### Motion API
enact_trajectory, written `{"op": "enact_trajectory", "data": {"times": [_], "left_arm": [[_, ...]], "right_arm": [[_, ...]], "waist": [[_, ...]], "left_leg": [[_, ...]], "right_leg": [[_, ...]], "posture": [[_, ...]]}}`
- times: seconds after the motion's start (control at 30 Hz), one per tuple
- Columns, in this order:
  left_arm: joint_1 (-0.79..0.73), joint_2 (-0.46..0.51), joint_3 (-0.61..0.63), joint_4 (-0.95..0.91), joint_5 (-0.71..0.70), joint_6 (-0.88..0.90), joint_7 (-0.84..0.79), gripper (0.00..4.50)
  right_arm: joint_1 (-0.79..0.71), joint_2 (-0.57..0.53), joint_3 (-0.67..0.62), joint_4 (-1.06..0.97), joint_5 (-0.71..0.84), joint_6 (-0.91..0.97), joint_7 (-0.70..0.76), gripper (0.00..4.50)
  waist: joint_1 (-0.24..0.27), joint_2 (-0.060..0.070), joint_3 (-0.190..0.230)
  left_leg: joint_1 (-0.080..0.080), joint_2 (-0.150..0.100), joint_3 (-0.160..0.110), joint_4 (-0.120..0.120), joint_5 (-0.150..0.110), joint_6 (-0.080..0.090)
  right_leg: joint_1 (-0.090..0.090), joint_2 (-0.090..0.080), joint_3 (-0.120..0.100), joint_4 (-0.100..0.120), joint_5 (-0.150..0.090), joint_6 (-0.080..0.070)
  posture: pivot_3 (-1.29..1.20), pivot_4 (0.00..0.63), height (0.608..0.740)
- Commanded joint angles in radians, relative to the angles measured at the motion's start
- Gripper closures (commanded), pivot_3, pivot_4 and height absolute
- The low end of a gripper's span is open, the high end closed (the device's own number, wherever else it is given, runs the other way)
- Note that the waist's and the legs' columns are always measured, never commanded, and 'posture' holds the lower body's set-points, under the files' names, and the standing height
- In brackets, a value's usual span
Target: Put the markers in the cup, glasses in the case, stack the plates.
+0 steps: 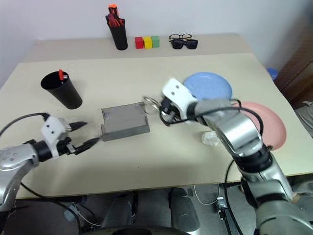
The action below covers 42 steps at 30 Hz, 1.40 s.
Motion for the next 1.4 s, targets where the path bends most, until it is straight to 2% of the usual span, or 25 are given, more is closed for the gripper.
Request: {"op": "enact_trajectory", "data": {"times": [0.03, 0.17, 0.23, 0.43, 0.6, 0.7, 0.8, 0.83, 0.93, 1.1, 1.27, 1.4], "left_arm": [[0.015, -0.011, 0.063, 0.025, -0.018, -0.026, 0.005, 0.57], [0.024, -0.008, 0.079, 0.025, -0.016, -0.02, 0.007, 0.57], [0.035, -0.01, 0.083, 0.005, -0.021, -0.012, 0.012, 0.57], [0.08, -0.019, 0.102, -0.066, -0.039, 0.019, 0.038, 0.57], [0.061, -0.017, 0.087, -0.066, -0.039, 0.033, 0.044, 0.57], [0.011, -0.016, 0.068, -0.042, -0.048, 0.06, 0.048, 0.57], [-0.068, -0.028, 0.049, -0.019, -0.066, 0.088, 0.063, 1.48], [-0.133, -0.043, 0.023, -0.003, -0.065, 0.106, 0.085, 1.97], [-0.32, -0.073, -0.081, 0.063, -0.026, 0.155, 0.133, 3.48], [-0.638, -0.142, -0.284, 0.313, 0.113, 0.175, 0.175, 3.48], [-0.896, -0.237, -0.331, 0.654, 0.115, 0.241, 0.13, 3.48], [-1.019, -0.261, -0.382, 0.885, 0.161, 0.239, 0.066, 3.48]], "right_arm": [[-0.118, 0.147, 0.118, 0.158, -0.079, -0.169, -0.003, 4.43], [-0.17, 0.254, 0.269, 0.371, -0.213, -0.375, 0.024, 4.43], [-0.155, 0.285, 0.289, 0.428, -0.234, -0.415, 0.037, 4.43], [-0.058, 0.202, 0.352, 0.374, -0.334, -0.448, 0.095, 4.43], [-0.025, 0.189, 0.341, 0.307, -0.332, -0.419, 0.164, 4.43], [-0.029, 0.216, 0.31, 0.31, -0.337, -0.412, 0.152, 3.52], [-0.038, 0.243, 0.265, 0.299, -0.33, -0.407, 0.136, 2.01], [-0.038, 0.247, 0.246, 0.285, -0.324, -0.399, 0.136, 1.49], [-0.025, 0.241, 0.199, 0.239, -0.309, -0.377, 0.144, 1.48], [0.062, 0.164, 0.123, 0.116, -0.273, -0.392, 0.18, 1.48], [0.245, 0.033, 0.019, 0.006, -0.23, -0.522, 0.236, 1.48], [0.38, -0.022, -0.092, -0.067, -0.14, -0.495, 0.255, 1.48]], "waist": [[-0.007, -0.001, 0.0], [0.0, -0.001, 0.0], [0.007, -0.001, -0.001], [0.012, -0.001, -0.001], [-0.001, -0.001, 0.0], [-0.002, -0.001, 0.0], [0.001, -0.001, 0.0], [0.002, -0.001, 0.0], [0.018, -0.002, -0.001], [0.032, -0.002, -0.001], [0.025, -0.002, -0.001], [0.012, -0.002, -0.001]], "left_leg": [[0.0, 0.0, 0.0, 0.0, 0.0, 0.0], [0.0, 0.0, 0.0, -0.001, 0.0, 0.0], [-0.001, 0.0, 0.0, -0.001, 0.0, 0.0], [-0.001, -0.001, 0.0, -0.001, 0.0, 0.0], [0.0, -0.001, 0.0, -0.001, 0.0, 0.0], [0.0, 0.0, 0.0, -0.001, 0.0, 0.0], [0.0, 0.0, -0.001, 0.0, 0.0, 0.0], [0.0, -0.001, -0.001, 0.0, 0.0, 0.0], [0.0, -0.001, -0.002, 0.001, 0.0, 0.0], [0.0, -0.002, -0.002, 0.002, 0.0, 0.0], [-0.001, -0.002, -0.003, 0.001, 0.0, 0.0], [0.0, -0.002, -0.003, 0.0, -0.001, 0.001]], "right_leg": [[0.0, 0.0, 0.0, 0.0, 0.0, 0.0], [-0.001, 0.0, 0.0, 0.0, 0.001, 0.0], [0.0, -0.001, 0.0, 0.0, 0.001, 0.0], [0.0, -0.002, -0.001, 0.0, 0.001, 0.0], [0.0, -0.001, 0.0, 0.0, 0.001, 0.0], [0.0, 0.0, -0.001, 0.001, 0.001, 0.0], [0.0, 0.0, 0.0, 0.001, 0.001, 0.0], [0.0, 0.0, -0.001, 0.001, 0.001, 0.0], [0.001, 0.0, -0.001, 0.001, 0.003, 0.003], [0.002, -0.001, -0.002, 0.001, 0.003, 0.004], [0.002, 0.0, -0.002, 0.001, 0.003, 0.005], [0.002, 0.0, -0.002, 0.001, 0.002, 0.005]], "posture": [[0.0, 0.15, 0.74], [0.0, 0.15, 0.74], [0.0, 0.15, 0.74], [0.0, 0.15, 0.74], [0.0, 0.15, 0.74], [0.0, 0.15, 0.74], [0.0, 0.15, 0.74], [0.0, 0.15, 0.74], [0.0, 0.15, 0.74], [0.0, 0.15, 0.74], [0.0, 0.15, 0.74], [0.0, 0.15, 0.74]]}}
